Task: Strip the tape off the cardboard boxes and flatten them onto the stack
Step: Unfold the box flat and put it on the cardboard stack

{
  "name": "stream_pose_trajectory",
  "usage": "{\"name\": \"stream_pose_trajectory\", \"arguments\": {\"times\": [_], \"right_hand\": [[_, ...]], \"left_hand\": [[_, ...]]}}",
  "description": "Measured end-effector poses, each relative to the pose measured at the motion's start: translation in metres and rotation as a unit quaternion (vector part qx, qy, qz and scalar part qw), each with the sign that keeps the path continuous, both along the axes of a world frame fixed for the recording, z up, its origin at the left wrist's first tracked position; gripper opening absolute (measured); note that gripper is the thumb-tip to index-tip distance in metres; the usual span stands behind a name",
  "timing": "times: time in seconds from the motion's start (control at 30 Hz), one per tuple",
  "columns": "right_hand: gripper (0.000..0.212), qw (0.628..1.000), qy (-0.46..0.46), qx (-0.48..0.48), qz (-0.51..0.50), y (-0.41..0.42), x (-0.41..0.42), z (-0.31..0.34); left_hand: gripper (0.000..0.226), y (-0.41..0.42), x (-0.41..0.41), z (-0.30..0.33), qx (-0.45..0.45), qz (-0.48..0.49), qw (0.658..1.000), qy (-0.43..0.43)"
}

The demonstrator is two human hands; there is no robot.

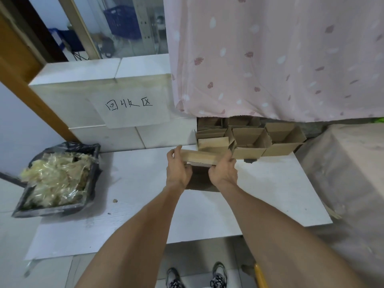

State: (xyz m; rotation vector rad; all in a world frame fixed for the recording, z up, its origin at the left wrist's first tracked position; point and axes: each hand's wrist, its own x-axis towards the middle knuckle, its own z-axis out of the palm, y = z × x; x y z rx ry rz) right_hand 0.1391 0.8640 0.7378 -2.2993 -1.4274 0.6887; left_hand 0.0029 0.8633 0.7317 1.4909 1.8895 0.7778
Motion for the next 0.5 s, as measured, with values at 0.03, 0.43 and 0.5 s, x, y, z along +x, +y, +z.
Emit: {"name": "stream_pose_trajectory", "arguments": {"times": [0.03,0.43,0.5], "right_hand": [[0.060,1.000,0.005,-0.001,0.003,-0.002,-0.002,-0.002],[0.035,0.982,-0.078,-0.155,0.078,-0.025,-0.023,-0.021],[0.045,0.967,-0.108,-0.202,0.112,-0.031,-0.026,-0.025]], "left_hand": [[0.069,-0.003,-0.003,-0.002,0.004,0.015,1.000,-0.011],[0.032,-0.034,-0.043,-0.035,-0.180,0.023,0.977,0.115],[0.024,-0.039,-0.045,-0.038,-0.214,0.004,0.966,0.144]]}}
